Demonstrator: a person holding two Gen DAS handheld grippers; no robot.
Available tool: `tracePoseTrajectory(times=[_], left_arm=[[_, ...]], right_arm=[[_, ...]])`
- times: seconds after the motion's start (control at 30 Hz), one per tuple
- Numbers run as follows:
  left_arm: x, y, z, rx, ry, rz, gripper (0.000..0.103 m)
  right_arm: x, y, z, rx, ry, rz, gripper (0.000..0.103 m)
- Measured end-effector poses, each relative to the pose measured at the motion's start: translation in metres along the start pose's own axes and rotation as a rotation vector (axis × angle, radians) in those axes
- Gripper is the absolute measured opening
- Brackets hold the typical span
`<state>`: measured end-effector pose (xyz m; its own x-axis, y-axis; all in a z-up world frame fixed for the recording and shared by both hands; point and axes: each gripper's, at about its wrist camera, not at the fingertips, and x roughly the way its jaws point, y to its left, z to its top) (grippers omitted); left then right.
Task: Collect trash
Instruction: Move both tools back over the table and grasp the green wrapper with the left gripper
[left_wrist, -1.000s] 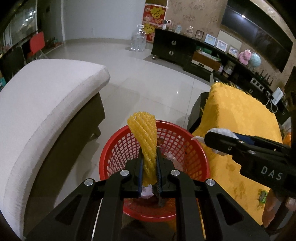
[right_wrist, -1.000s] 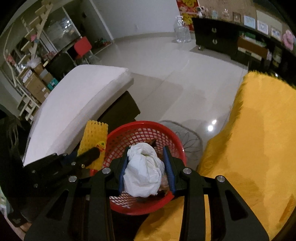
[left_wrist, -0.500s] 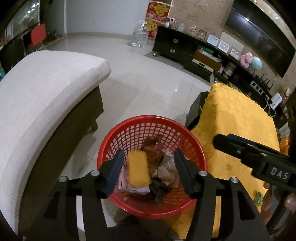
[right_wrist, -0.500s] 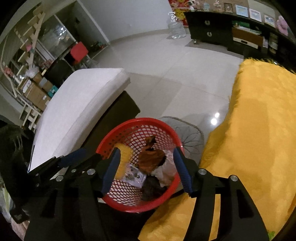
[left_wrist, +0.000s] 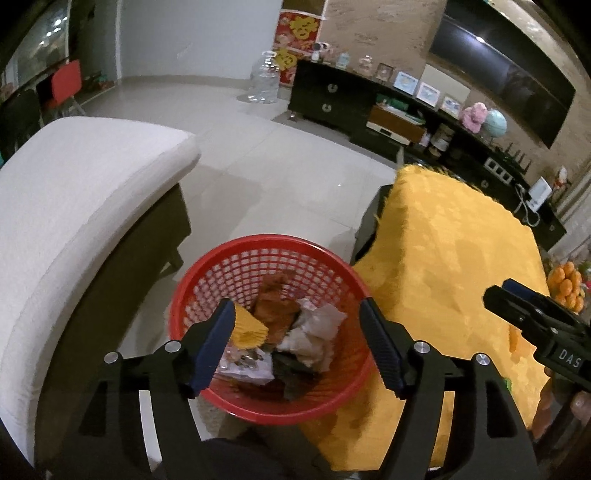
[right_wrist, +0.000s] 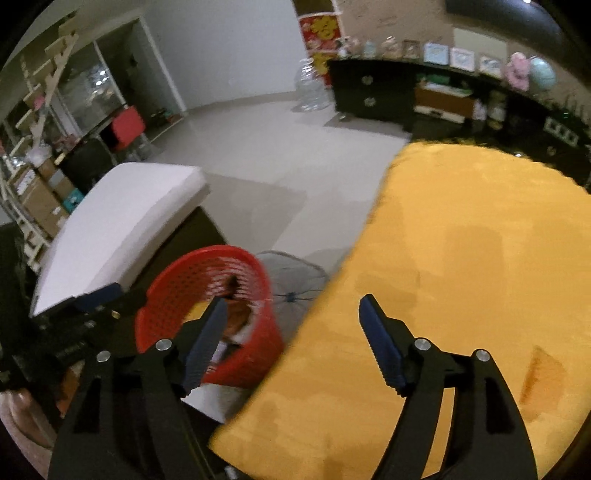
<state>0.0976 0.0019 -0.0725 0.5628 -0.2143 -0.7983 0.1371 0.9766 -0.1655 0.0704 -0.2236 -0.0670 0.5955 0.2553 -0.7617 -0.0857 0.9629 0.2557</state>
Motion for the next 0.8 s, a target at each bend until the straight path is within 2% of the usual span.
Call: tracePoseTrajectory(times=[0.4,0.57,0.8], left_arm=[[0.003,-0.074,-0.025,0.159,0.033,-0.068,0.068],[0.008,-0.107,-0.037,0.227,0.057,-0.1,0.068],[0.014,-0.152,-0.058,0.333,0.086,-0.138,0.07]], right_arm=[[-0.065,-0.1,-0.058,0.099,-0.074,-0.224,0.078],[-0.087,-0.147,-0.09,0.202,-0.084,-0.307,0.078],[-0.1,-0.182,-0.129,0.264,-0.085,-0.406,0.078]])
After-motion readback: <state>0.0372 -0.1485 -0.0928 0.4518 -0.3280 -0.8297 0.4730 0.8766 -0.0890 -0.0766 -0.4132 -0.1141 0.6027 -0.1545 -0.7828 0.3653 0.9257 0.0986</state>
